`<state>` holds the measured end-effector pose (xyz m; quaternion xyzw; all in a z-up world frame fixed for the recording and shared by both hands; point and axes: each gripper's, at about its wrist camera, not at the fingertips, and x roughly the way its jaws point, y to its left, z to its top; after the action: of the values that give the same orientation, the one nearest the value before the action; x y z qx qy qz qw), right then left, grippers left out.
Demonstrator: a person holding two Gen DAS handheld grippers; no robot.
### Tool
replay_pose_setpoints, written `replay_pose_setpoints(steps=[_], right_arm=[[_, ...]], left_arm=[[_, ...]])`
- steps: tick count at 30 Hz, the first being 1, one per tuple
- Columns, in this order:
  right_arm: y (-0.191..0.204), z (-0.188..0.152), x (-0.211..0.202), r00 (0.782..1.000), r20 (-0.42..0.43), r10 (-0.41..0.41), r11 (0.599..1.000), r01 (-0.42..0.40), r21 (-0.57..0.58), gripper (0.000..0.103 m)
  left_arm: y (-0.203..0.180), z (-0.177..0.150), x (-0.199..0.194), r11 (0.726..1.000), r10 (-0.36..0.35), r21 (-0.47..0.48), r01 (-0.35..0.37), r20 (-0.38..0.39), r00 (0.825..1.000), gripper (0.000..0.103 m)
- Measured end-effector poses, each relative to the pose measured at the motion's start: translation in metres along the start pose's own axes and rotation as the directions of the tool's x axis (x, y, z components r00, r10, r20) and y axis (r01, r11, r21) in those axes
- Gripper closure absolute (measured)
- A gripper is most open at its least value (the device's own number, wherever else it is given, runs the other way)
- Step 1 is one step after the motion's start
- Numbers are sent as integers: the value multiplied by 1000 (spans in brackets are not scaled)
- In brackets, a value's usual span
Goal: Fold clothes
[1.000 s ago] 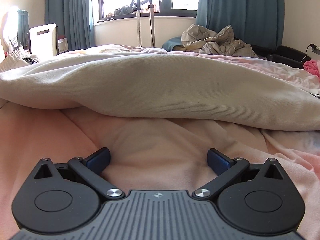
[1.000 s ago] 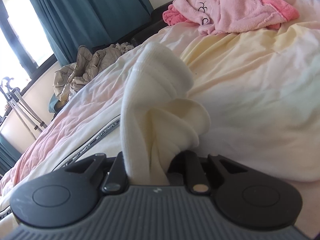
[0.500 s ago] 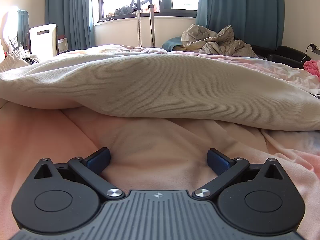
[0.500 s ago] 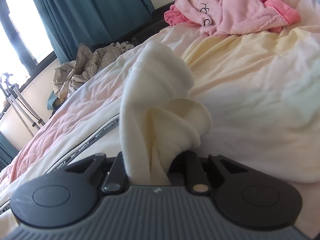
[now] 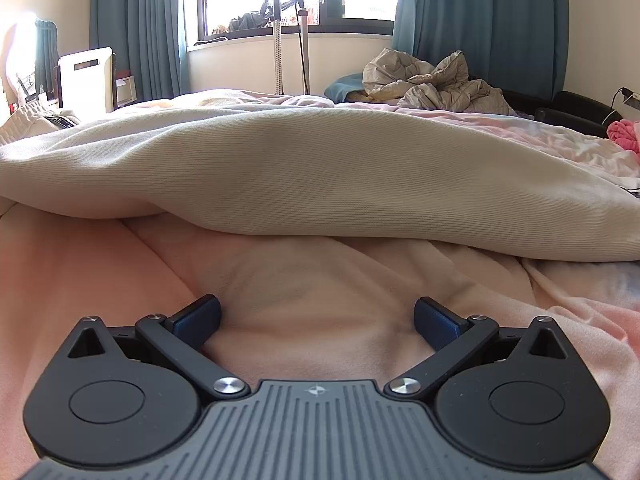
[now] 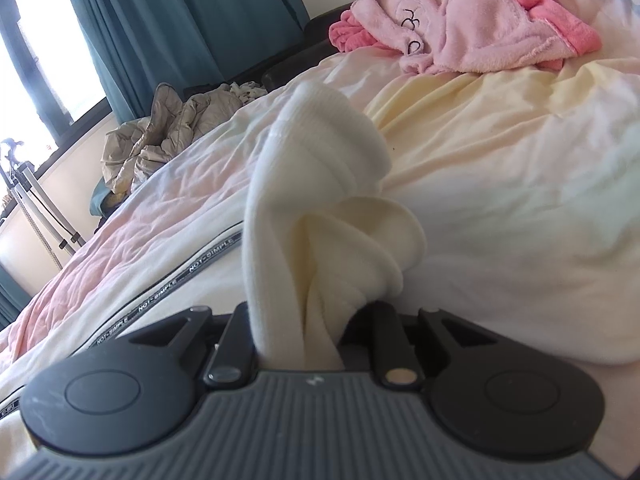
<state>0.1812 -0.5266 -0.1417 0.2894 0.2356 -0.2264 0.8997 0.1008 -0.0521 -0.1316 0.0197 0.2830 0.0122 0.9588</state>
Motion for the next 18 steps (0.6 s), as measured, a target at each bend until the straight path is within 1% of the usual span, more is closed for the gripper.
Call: replay_pose_setpoints(steps=[18], right_arm=[[5,-3,-1,1000,3,-11,1000,11,-11,84]], left_arm=[[1,0,-1,1000,0,1,0,0,1000,0]])
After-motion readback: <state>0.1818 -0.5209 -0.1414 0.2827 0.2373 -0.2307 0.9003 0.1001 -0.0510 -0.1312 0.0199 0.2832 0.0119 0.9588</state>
